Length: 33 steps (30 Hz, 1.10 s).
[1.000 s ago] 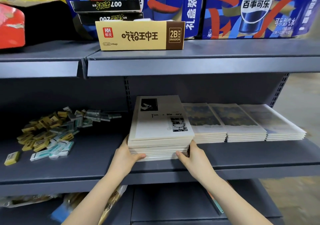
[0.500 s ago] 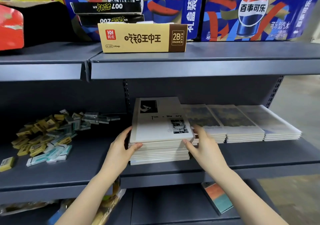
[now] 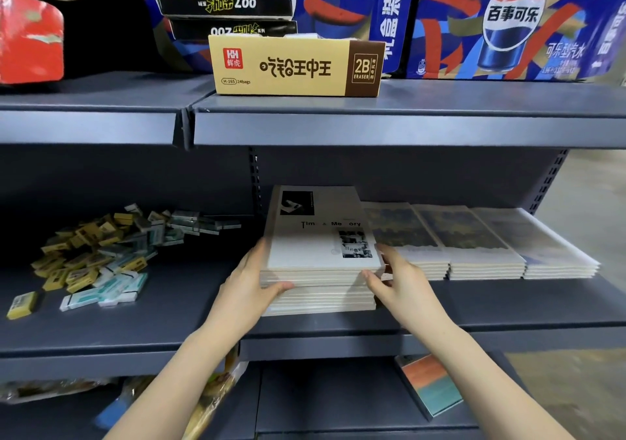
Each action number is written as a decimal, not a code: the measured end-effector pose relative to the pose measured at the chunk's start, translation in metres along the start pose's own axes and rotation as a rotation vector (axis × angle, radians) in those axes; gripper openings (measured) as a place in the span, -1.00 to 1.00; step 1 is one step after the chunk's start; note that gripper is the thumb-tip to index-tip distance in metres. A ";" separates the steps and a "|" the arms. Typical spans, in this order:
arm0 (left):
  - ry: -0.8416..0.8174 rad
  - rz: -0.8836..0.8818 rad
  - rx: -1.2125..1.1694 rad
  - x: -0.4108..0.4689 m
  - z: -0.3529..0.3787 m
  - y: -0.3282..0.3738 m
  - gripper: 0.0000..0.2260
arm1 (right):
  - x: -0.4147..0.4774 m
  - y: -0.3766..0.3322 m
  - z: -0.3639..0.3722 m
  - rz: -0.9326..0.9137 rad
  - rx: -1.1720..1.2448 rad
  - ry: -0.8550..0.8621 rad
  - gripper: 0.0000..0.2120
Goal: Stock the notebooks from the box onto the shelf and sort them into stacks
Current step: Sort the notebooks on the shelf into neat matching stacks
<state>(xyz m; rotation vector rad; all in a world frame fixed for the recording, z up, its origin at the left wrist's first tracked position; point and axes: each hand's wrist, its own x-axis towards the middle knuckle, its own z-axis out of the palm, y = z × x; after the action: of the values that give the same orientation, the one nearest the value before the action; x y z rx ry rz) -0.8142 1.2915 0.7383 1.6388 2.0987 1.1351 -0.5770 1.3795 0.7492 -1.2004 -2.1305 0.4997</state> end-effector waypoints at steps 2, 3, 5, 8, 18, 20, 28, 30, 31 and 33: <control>0.002 0.017 0.077 0.001 -0.002 0.004 -0.26 | 0.002 0.002 0.000 -0.011 -0.006 0.005 -0.53; 0.000 0.022 0.099 0.002 -0.003 0.005 -0.26 | 0.003 0.003 0.000 -0.017 -0.009 0.002 -0.55; -0.008 0.024 0.114 0.004 -0.004 0.004 -0.27 | 0.005 0.006 -0.001 -0.017 -0.024 -0.010 -0.56; -0.009 0.016 0.091 0.006 -0.005 0.001 -0.26 | 0.006 0.006 -0.002 -0.016 -0.078 -0.023 -0.59; -0.020 0.009 0.007 0.003 -0.006 0.012 -0.37 | 0.005 0.004 -0.008 -0.086 -0.305 -0.023 -0.47; -0.038 0.005 0.084 0.002 -0.006 0.018 -0.36 | 0.007 0.002 -0.010 -0.106 -0.419 -0.018 -0.46; -0.084 -0.018 0.413 0.010 -0.015 0.029 -0.33 | 0.013 0.003 -0.010 -0.128 -0.516 -0.017 -0.43; -0.082 -0.036 0.358 0.012 -0.014 0.030 -0.33 | 0.013 0.003 -0.010 -0.126 -0.485 -0.010 -0.44; -0.076 -0.042 0.335 0.012 -0.013 0.030 -0.33 | 0.013 0.003 -0.011 -0.123 -0.476 -0.009 -0.45; -0.050 -0.046 0.291 0.010 -0.011 0.030 -0.32 | 0.012 0.003 -0.012 -0.111 -0.465 -0.013 -0.45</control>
<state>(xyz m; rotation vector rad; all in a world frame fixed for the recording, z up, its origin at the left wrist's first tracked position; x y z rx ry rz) -0.8033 1.2980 0.7690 1.7076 2.3434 0.7949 -0.5717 1.3919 0.7604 -1.3098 -2.3860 -0.0461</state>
